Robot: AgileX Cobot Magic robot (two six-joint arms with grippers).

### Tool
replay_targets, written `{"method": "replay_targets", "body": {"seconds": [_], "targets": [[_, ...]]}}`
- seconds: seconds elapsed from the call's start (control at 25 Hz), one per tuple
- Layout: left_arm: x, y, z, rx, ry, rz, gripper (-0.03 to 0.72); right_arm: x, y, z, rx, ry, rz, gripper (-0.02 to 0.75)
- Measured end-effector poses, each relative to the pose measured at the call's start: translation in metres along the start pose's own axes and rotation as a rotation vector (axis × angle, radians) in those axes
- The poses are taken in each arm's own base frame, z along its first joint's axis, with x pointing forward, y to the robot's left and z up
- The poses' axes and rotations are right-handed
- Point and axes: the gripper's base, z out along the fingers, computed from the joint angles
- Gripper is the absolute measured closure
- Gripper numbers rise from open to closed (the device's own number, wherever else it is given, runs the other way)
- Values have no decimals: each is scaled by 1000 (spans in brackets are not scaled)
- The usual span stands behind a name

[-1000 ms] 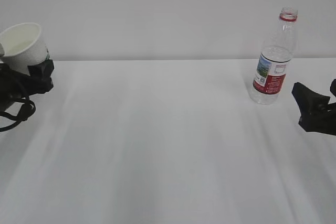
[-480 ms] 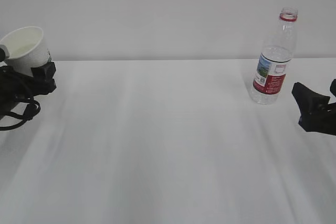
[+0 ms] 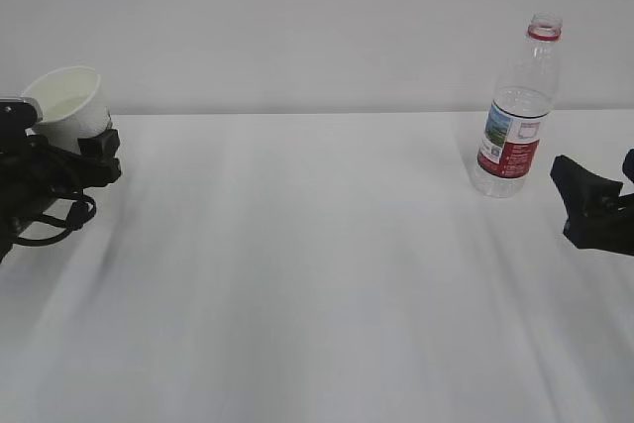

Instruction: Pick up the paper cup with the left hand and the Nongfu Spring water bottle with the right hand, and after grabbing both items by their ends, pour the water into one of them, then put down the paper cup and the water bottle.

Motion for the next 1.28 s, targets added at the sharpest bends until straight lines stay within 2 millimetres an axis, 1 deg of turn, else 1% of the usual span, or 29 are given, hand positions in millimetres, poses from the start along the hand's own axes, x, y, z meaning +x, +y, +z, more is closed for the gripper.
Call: {"method": "replay_targets", "body": {"seconds": [0.12, 0.24, 0.36, 0.48, 0.68, 0.92, 1.0, 1.16, 1.28], "targets": [[6, 0, 5, -1, 9, 0, 160, 1, 0, 0, 0, 3, 0, 145], [15, 1, 11, -2, 22, 0, 165, 8, 0, 2, 0, 35, 1, 145], [24, 2, 14, -4, 45, 1, 166, 15, 0, 4, 0, 65, 1, 145], [33, 3, 15, -9, 60, -1, 168, 17, 0, 4, 0, 76, 1, 145], [37, 3, 20, -10, 29, -2, 169, 17, 0, 4, -1, 76, 1, 145], [37, 3, 20, -11, 26, -3, 169, 17, 0, 5, -1, 76, 1, 145], [37, 3, 20, -11, 26, -3, 150, 17, 0, 5, -2, 76, 0, 145], [38, 4, 20, -12, 32, -3, 63, 17, 0, 5, -4, 76, 0, 145], [38, 4, 20, -12, 32, -3, 38, 17, 1, 5, -6, 76, 1, 145]]}}
